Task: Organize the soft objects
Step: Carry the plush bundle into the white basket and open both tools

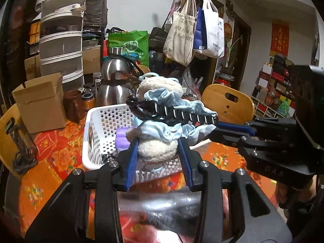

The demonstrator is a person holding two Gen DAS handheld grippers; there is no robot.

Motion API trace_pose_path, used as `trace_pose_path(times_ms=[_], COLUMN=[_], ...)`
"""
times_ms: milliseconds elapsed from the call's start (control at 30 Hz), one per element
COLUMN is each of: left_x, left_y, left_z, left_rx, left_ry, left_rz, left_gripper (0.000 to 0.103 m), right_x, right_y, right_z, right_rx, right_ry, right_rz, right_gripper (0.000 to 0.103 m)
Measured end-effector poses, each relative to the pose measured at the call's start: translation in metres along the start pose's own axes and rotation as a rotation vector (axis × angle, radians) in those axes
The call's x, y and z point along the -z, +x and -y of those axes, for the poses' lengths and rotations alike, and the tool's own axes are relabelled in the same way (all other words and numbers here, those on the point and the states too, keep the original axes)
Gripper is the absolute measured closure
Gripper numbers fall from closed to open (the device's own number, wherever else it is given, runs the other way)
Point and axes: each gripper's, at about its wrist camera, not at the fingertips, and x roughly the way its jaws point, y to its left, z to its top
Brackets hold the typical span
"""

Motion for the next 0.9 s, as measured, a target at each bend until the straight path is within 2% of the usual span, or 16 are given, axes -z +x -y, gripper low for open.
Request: trace_pose_path(times_ms=[367, 600, 767, 833, 867, 900], left_x=[-0.046, -0.052, -0.051, -0.051, -0.049, -0.048], left_y=[0.09, 0.131, 0.142, 0.147, 0.145, 0.141], left_z=[-0.03, -0.049, -0.061, -0.067, -0.069, -0.07], left_rx=[0.012, -0.08, -0.089, -0.11, -0.122, -0.138], left_ry=[-0.057, -0.09, -0.118, -0.123, -0.127, -0.129], left_rz=[-0.082, -0.112, -0.126, -0.145, -0.142, -0.127], left_gripper=[0.066, 0.066, 0.065, 0.049, 0.031, 0.02], right_x=[-0.041, -0.046, -0.051, -0.053, -0.052, -0.052], right_y=[0.062, 0.1, 0.116, 0.121, 0.12, 0.122], right_z=[0.043, 0.041, 0.037, 0.037, 0.037, 0.039], right_rx=[0.021, 0.059, 0.062, 0.086, 0.096, 0.102], right_ry=[0.031, 0.012, 0.007, 0.006, 0.005, 0.008], right_rz=[-0.078, -0.12, -0.137, -0.135, -0.132, -0.142], right_gripper=[0.089, 0.089, 0.089, 0.089, 0.089, 0.089])
